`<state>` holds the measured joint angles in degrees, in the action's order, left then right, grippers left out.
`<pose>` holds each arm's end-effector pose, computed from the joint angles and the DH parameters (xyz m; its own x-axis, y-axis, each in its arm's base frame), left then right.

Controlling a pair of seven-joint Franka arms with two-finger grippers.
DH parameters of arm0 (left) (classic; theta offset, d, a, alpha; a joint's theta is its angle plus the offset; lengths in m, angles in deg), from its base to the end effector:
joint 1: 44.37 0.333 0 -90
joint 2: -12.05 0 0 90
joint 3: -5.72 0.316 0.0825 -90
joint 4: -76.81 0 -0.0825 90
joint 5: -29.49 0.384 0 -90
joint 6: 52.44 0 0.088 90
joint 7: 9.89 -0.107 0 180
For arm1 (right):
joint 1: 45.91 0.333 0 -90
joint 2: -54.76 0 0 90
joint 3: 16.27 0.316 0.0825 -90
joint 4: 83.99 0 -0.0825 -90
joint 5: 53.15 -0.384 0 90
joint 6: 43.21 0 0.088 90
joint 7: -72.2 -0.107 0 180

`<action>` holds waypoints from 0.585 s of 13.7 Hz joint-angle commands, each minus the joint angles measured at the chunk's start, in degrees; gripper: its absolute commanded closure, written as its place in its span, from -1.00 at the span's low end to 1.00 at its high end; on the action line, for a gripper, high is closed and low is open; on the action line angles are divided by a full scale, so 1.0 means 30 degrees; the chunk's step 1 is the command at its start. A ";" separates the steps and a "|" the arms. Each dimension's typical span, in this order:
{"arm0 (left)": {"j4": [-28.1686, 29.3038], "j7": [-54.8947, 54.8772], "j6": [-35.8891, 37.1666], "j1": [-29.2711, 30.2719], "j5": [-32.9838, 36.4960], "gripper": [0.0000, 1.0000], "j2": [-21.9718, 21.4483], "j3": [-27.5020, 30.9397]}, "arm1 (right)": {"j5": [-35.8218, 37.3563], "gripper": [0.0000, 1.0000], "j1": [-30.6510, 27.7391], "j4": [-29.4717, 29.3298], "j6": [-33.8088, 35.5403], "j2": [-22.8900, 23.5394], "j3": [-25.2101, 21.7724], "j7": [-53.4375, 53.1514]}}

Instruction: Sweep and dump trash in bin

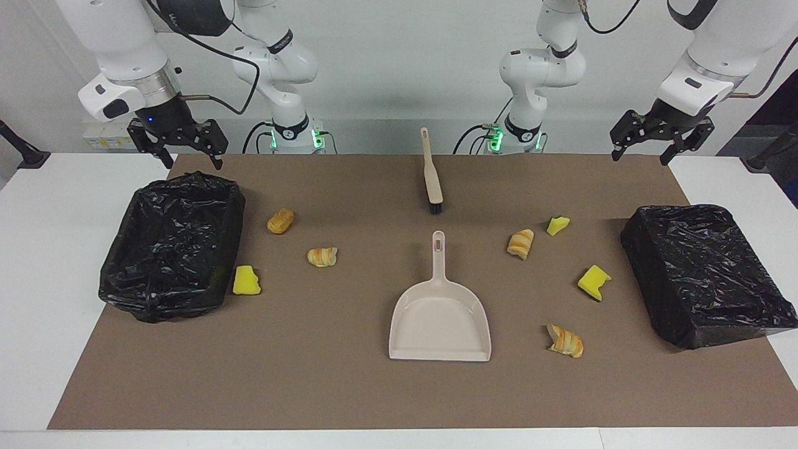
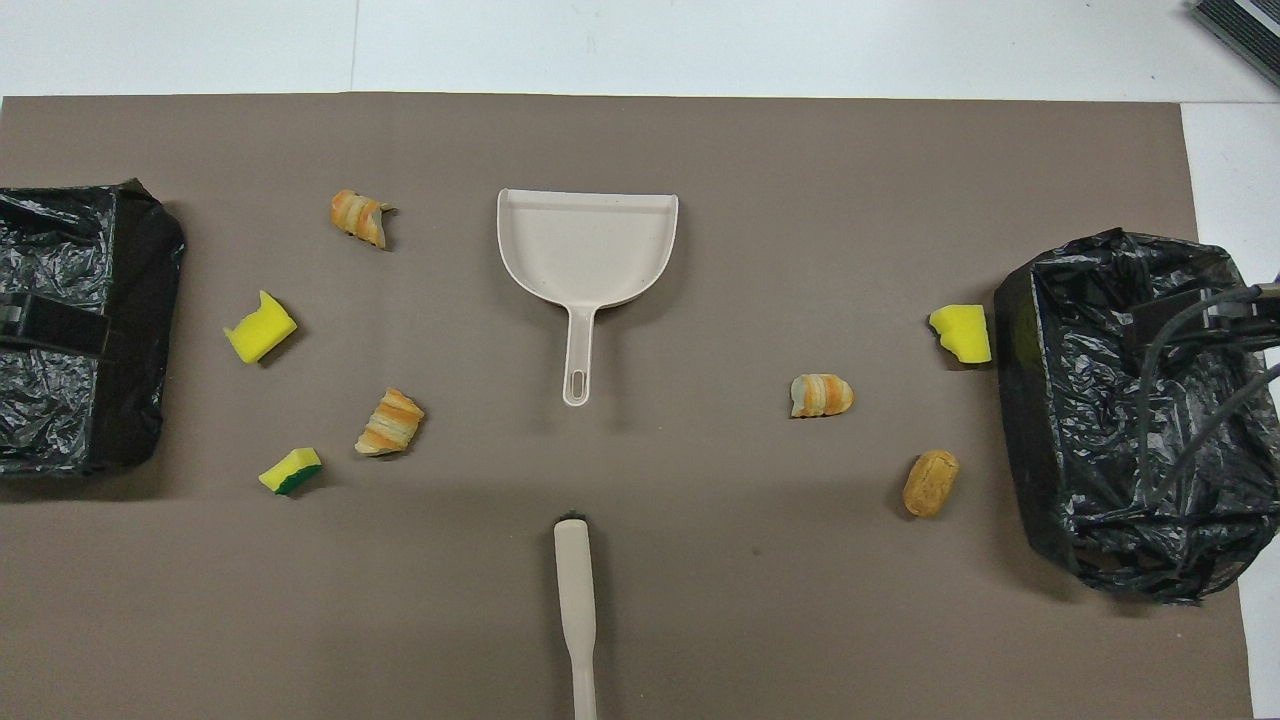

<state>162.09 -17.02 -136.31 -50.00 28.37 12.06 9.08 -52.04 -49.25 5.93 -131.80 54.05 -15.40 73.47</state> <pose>0.5433 -0.0238 0.6536 0.9860 -0.1654 -0.0222 -0.1649 -0.9861 0.0224 0.5476 -0.0257 0.6299 0.9997 -0.0214 -0.0112 -0.0212 -0.9996 0.0193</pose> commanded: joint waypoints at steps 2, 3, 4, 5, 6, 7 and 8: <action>-0.0008 -0.0288 0.0124 0.0175 0.0109 -1.00 -0.0062 -0.0096 | -0.0019 -1.00 -0.0205 0.0055 0.0322 -0.0087 0.0147 0.0309; 0.0050 -0.0317 0.0095 0.0146 0.0138 -1.00 -0.0149 -0.0096 | -0.0077 -1.00 -0.0205 0.0084 0.0380 -0.0116 0.0118 0.0309; 0.0109 -0.0288 0.0066 0.0146 0.0138 -1.00 -0.0179 -0.0096 | -0.0077 -1.00 -0.0205 0.0200 0.0439 -0.0174 0.0118 0.0338; 0.0109 -0.0288 0.0094 0.0146 0.0138 -1.00 -0.0179 -0.0096 | -0.0077 -1.00 -0.0205 0.0289 0.0556 -0.0233 0.0118 0.0454; 0.0109 -0.0288 0.0095 0.0146 0.0138 -1.00 -0.0179 -0.0096 | -0.0077 -1.00 -0.0321 0.0290 0.0644 -0.0262 0.0118 0.0455; 0.0109 -0.0288 0.0095 0.0146 0.0138 -1.00 -0.0179 -0.0096 | -0.0077 -1.00 -0.0351 0.0290 0.0616 -0.0262 0.0118 0.0455; 0.0109 -0.0259 0.0095 0.0146 0.0138 -1.00 -0.0179 -0.0067 | -0.0077 -1.00 -0.0323 0.0319 0.0644 -0.0291 0.0118 0.0455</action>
<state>162.09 -17.05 -136.31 -50.00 28.37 12.06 9.08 -52.05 -49.35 6.05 -130.54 54.04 -15.45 73.48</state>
